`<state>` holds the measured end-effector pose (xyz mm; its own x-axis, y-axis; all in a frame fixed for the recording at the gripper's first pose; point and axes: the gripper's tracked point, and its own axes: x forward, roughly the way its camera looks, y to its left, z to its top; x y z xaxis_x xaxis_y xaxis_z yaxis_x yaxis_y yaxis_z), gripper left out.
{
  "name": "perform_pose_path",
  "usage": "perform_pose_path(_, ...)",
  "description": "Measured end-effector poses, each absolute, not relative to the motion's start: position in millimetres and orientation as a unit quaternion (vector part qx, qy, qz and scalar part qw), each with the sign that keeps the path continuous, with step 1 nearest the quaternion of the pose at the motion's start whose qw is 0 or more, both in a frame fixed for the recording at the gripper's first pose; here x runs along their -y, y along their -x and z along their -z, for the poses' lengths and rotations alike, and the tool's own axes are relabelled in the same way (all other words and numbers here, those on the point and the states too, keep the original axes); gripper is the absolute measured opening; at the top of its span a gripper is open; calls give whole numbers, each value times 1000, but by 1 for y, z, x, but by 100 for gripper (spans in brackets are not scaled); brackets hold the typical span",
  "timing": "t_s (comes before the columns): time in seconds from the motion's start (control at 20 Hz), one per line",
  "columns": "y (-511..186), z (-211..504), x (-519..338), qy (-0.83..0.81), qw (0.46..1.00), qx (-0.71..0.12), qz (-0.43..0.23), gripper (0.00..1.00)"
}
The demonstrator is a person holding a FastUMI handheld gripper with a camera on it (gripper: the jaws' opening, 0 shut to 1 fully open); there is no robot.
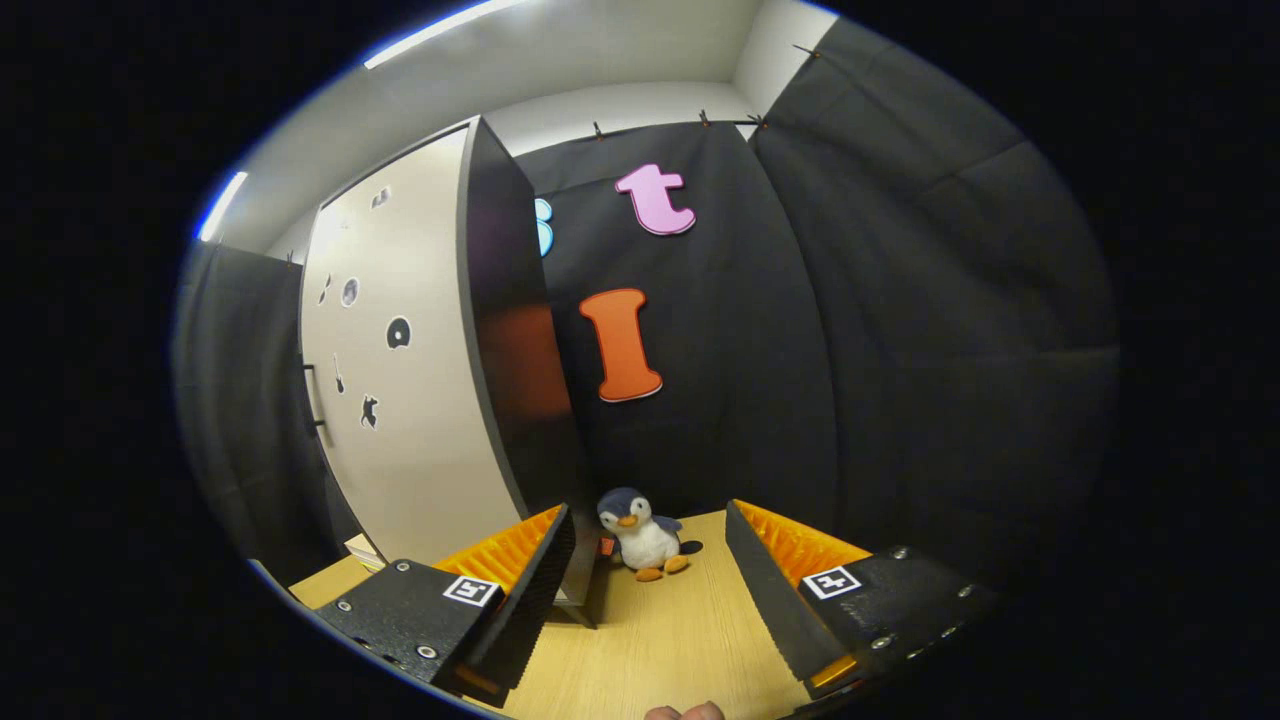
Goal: Open the shoe cabinet door, grab the shoes and put them into the shoe cabinet, then close the shoe cabinet door.
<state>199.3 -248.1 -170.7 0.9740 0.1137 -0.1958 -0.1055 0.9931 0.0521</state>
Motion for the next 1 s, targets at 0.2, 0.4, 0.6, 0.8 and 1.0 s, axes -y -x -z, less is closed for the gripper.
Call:
perform_pose_path(0.2, -172, 106, 196, -16, 996, -73, -57, 95)
perform_pose_path(0.4, -140, 65, 133, 4, 996, -60, -58, 95)
perform_pose_path(0.6, -105, 42, 74, 21, 997, -56, -50, 95)
perform_pose_path(0.8, -76, 28, 23, 34, 997, -54, -38, 95)
perform_pose_path(1.0, -57, 15, -20, 57, 997, -49, -35, 95)
